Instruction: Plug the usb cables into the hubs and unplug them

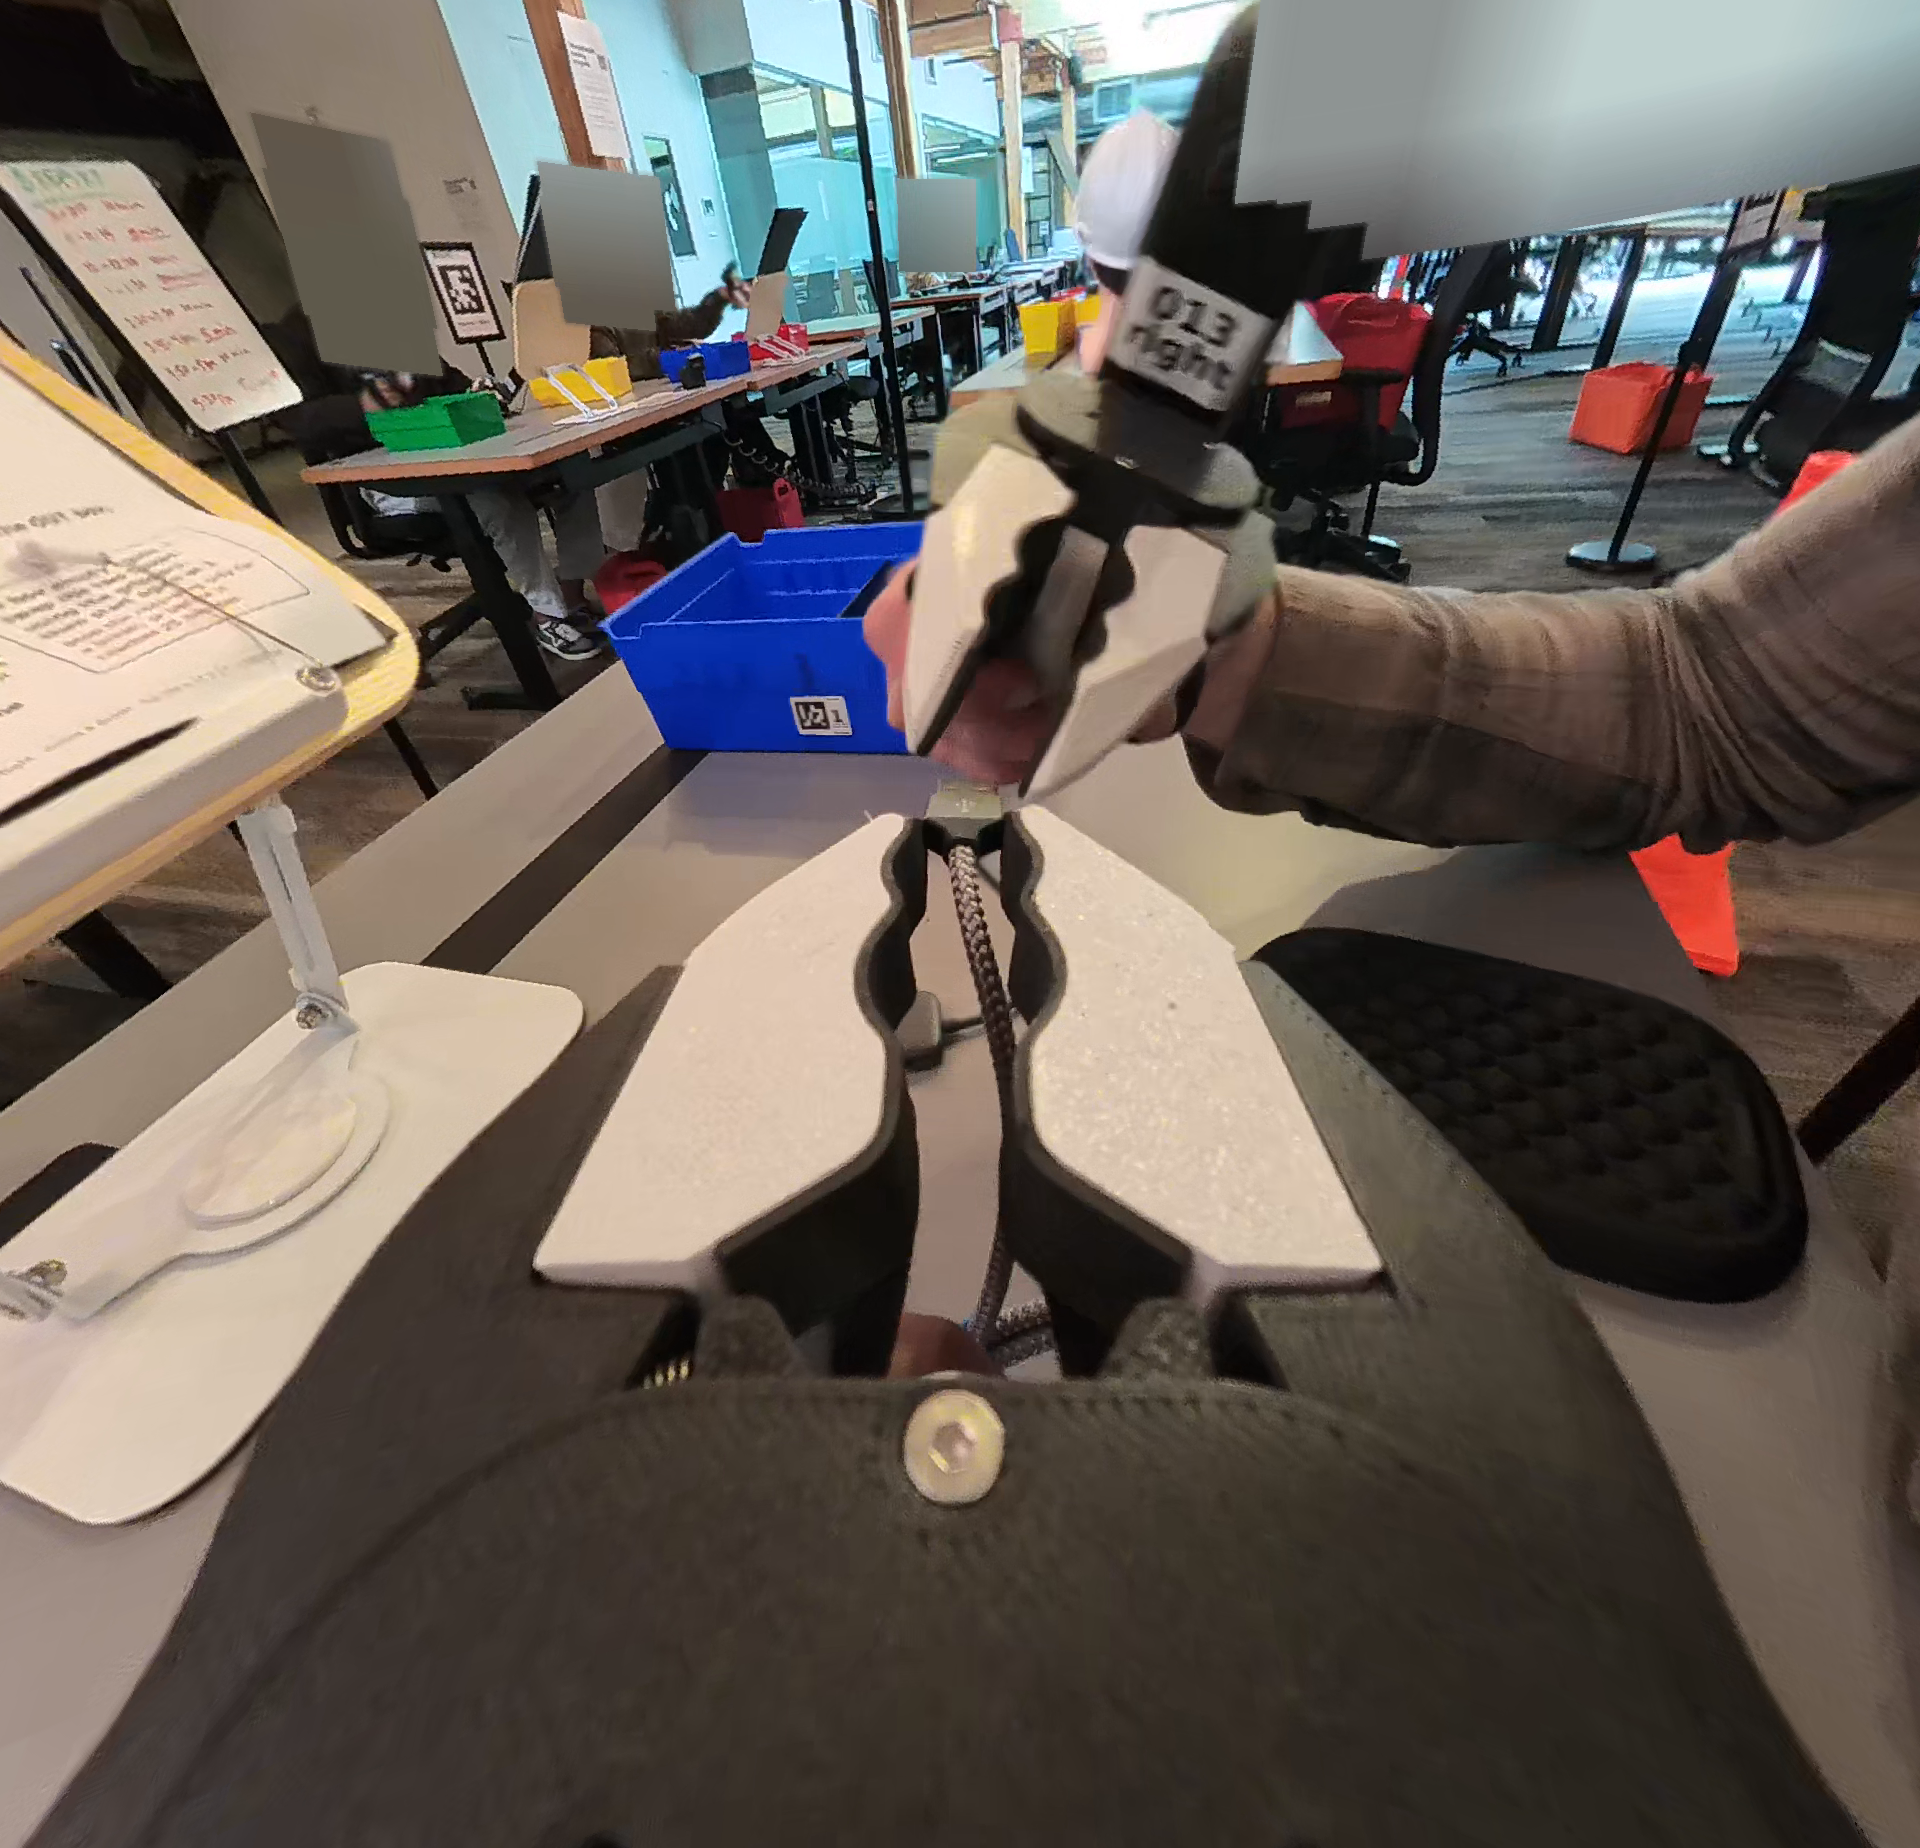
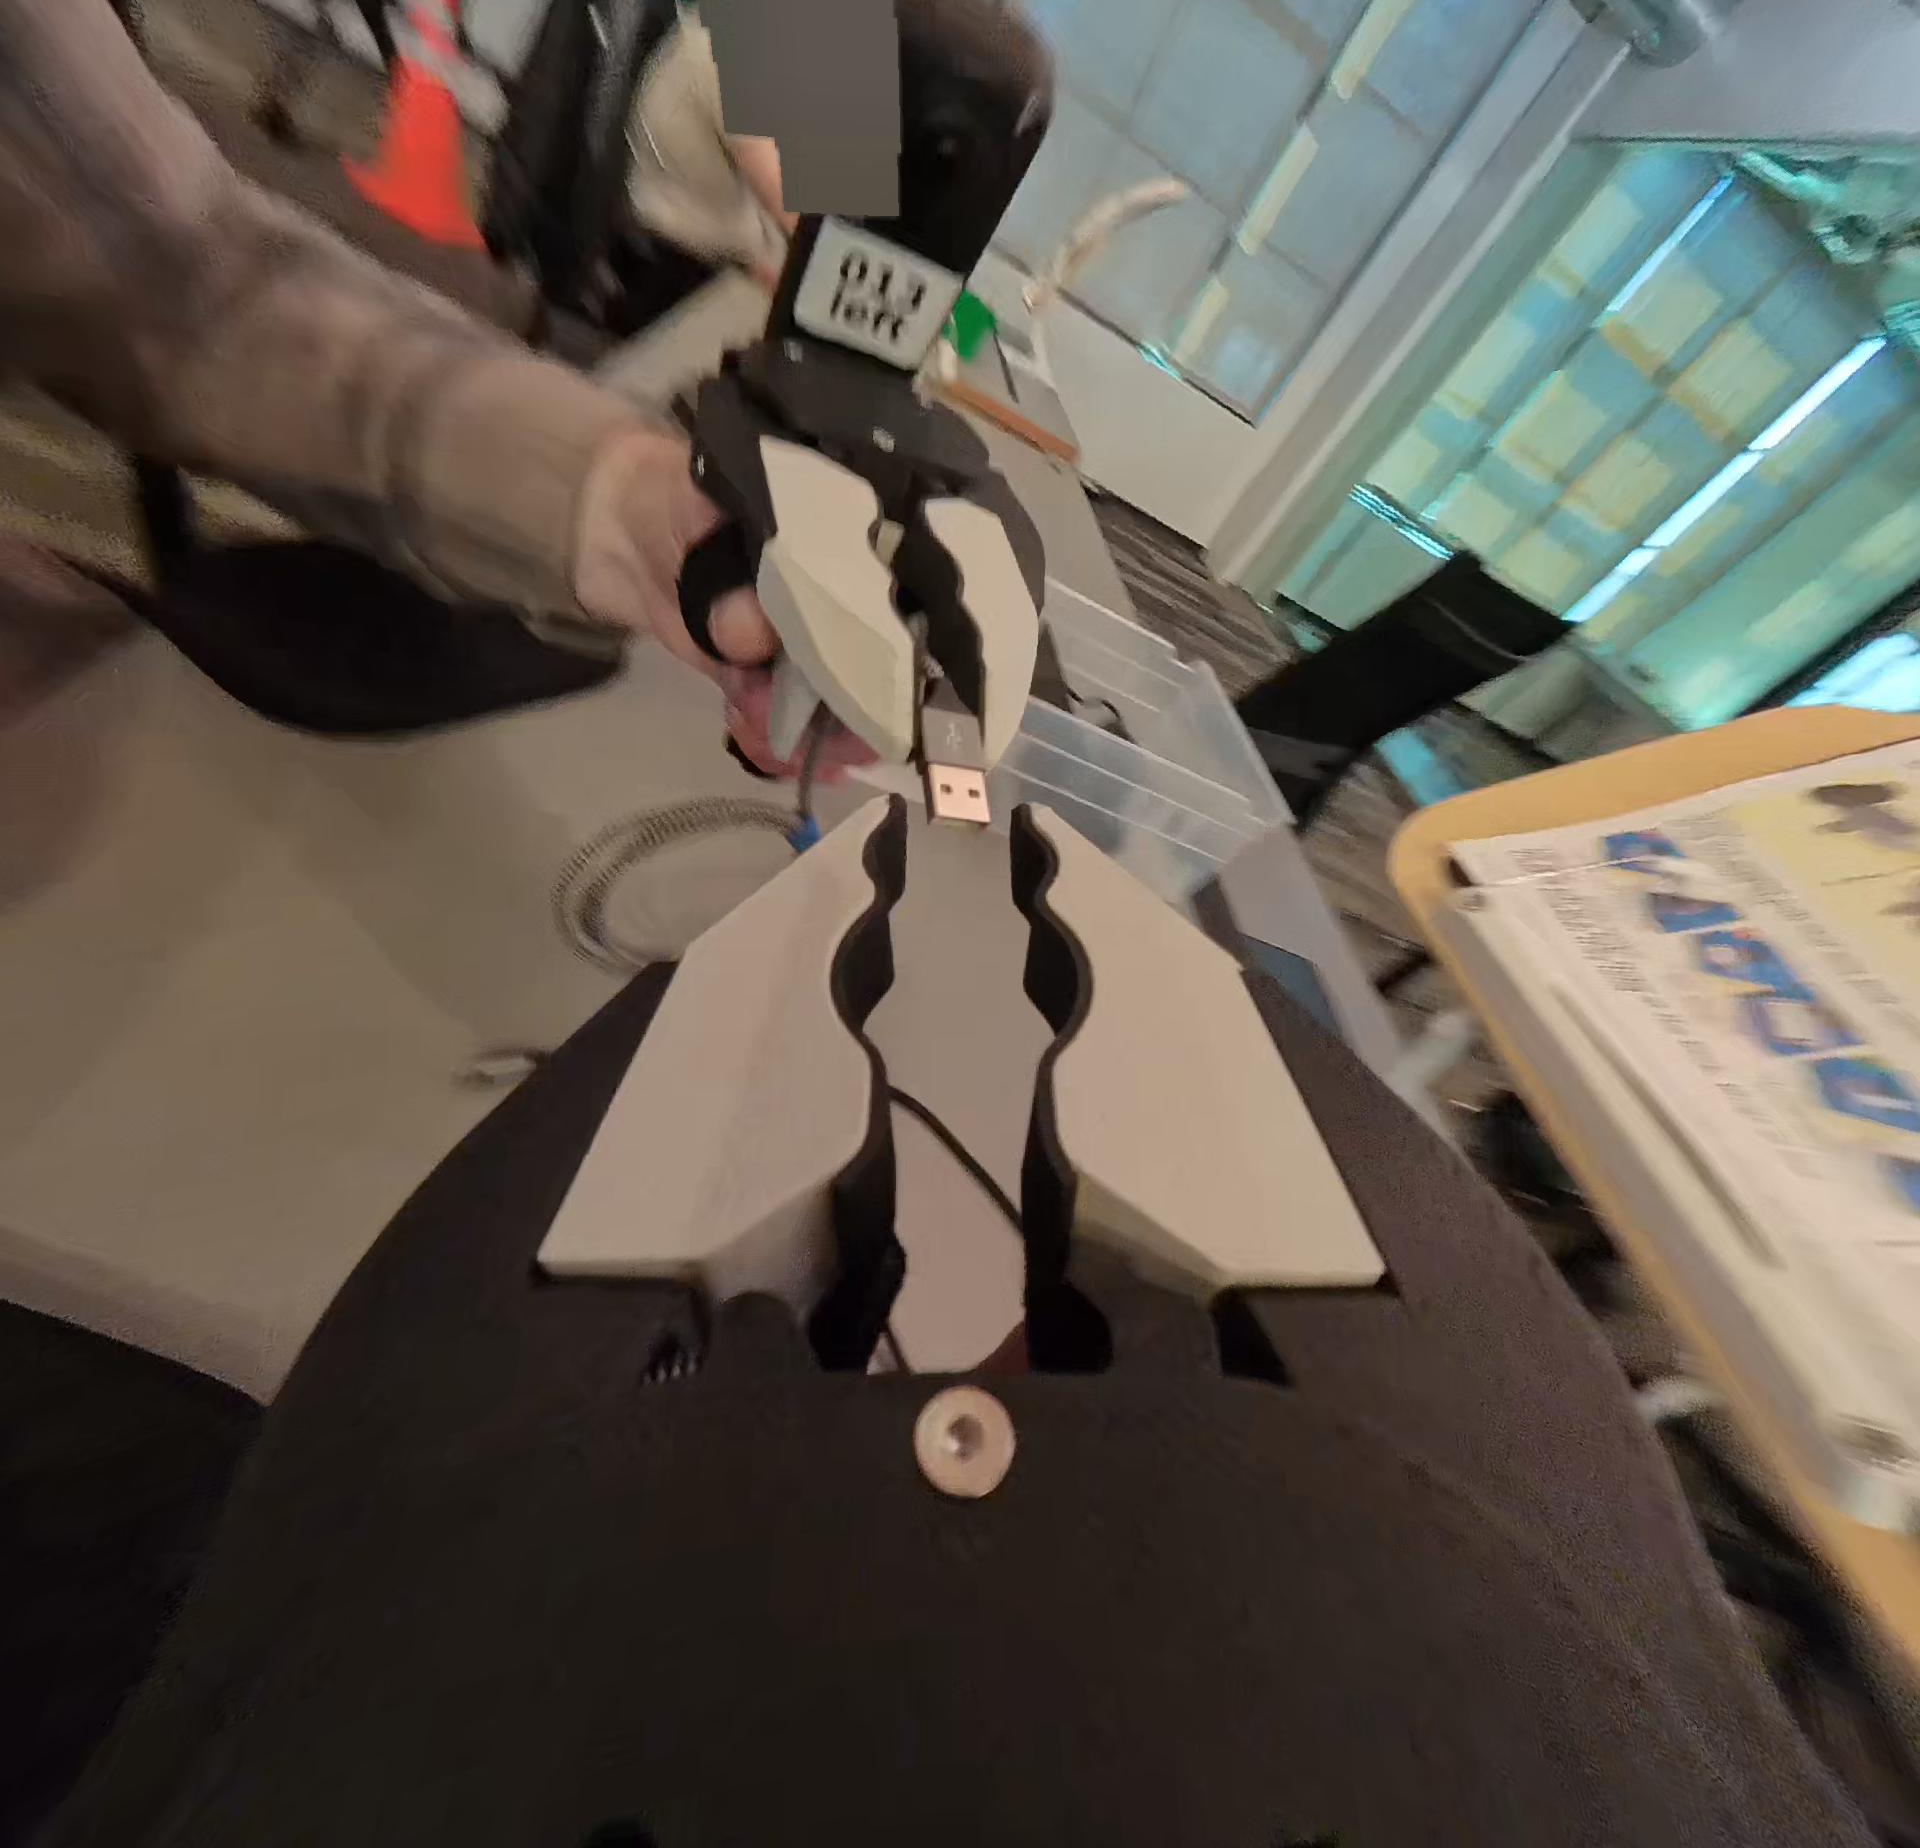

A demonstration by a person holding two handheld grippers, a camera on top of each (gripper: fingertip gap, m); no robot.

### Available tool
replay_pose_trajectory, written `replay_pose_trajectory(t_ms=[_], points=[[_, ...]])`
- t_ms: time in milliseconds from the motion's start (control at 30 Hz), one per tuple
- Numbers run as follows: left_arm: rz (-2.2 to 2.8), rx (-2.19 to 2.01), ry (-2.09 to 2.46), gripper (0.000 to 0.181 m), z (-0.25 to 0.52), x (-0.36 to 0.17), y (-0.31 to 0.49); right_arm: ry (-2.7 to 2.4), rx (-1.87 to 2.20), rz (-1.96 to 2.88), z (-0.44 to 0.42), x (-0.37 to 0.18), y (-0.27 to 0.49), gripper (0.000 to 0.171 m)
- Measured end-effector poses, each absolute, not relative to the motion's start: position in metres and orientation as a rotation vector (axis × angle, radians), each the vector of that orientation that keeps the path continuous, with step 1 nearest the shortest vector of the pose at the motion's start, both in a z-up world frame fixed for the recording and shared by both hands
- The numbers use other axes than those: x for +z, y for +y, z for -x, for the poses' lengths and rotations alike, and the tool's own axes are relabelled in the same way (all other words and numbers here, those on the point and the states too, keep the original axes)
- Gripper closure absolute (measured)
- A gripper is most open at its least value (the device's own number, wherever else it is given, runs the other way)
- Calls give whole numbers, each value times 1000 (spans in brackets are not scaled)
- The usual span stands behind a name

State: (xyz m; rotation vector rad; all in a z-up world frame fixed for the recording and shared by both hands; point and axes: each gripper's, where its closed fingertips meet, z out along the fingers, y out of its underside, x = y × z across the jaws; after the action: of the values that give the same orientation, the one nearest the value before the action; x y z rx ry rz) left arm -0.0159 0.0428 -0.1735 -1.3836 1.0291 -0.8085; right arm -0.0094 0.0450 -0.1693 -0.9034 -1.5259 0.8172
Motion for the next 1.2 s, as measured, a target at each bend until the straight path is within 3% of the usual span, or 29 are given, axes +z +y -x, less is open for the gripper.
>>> replay_pose_trajectory(t_ms=[267, 367, 1200], points=[[1465, -919, 890, 168, 11, -169, 54, -1531, -154, 672, 19, -175, 65, 153], [1472, -907, 873, 168, 8, -168, 56, -1443, -289, 631, 20, -166, 72, 169], [1397, -937, 765, 168, 1, -149, 58, -1342, -257, 652, 16, -149, 74, 170]])
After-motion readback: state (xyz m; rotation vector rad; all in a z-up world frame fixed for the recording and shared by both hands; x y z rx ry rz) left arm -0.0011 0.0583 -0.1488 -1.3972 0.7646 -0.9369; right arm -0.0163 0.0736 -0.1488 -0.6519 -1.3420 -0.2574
